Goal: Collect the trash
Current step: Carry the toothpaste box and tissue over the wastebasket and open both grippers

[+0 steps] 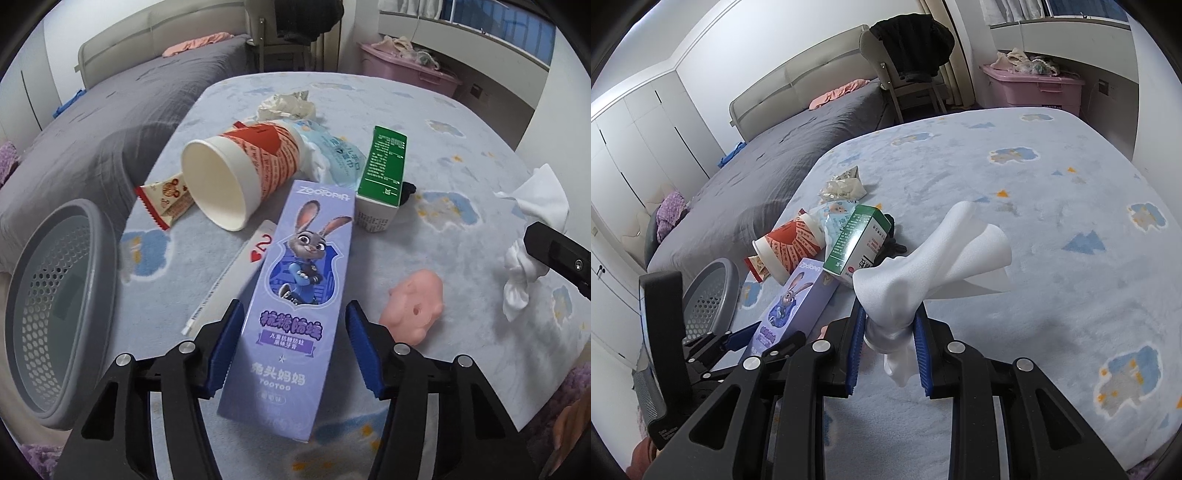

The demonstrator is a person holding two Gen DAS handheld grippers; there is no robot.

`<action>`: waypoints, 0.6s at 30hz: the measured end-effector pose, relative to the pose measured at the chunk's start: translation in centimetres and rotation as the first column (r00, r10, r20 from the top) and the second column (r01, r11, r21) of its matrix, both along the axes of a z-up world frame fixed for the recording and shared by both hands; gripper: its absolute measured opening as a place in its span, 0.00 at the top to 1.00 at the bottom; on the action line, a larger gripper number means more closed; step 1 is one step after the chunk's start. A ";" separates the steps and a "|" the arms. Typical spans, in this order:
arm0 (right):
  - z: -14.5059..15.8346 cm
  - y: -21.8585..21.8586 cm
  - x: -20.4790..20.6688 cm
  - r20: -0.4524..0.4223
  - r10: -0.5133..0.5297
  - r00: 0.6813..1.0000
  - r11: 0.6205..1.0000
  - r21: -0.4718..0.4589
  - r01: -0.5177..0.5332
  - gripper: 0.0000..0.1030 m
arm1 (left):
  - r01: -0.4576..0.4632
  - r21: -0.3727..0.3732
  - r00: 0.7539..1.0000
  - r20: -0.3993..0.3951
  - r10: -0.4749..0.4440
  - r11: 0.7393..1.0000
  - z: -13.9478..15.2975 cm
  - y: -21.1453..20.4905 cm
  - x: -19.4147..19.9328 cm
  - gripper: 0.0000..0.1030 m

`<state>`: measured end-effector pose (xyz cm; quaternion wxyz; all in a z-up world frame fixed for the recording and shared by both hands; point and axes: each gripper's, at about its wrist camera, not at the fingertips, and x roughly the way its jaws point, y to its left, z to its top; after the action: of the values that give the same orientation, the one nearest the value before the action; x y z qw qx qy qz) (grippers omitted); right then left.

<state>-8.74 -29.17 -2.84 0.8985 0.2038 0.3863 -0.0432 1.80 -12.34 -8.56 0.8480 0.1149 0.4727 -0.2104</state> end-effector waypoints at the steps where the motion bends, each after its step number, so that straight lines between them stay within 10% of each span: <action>1: 0.0 0.0 0.0 -0.001 0.000 1.000 1.000 0.000 0.000 0.76 | 0.002 -0.003 1.000 -0.006 -0.002 1.000 -0.2 -0.1 0.1 0.46; 18: 0.3 1.5 0.7 -0.009 0.026 1.000 0.999 -0.031 -0.027 0.76 | -0.032 -0.048 0.997 0.072 0.035 0.998 3.2 2.4 -1.1 0.58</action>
<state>-8.05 -27.67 -2.56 0.9004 0.1845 0.3921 -0.0381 0.75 -9.94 -5.39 0.8705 0.0945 0.4384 -0.2028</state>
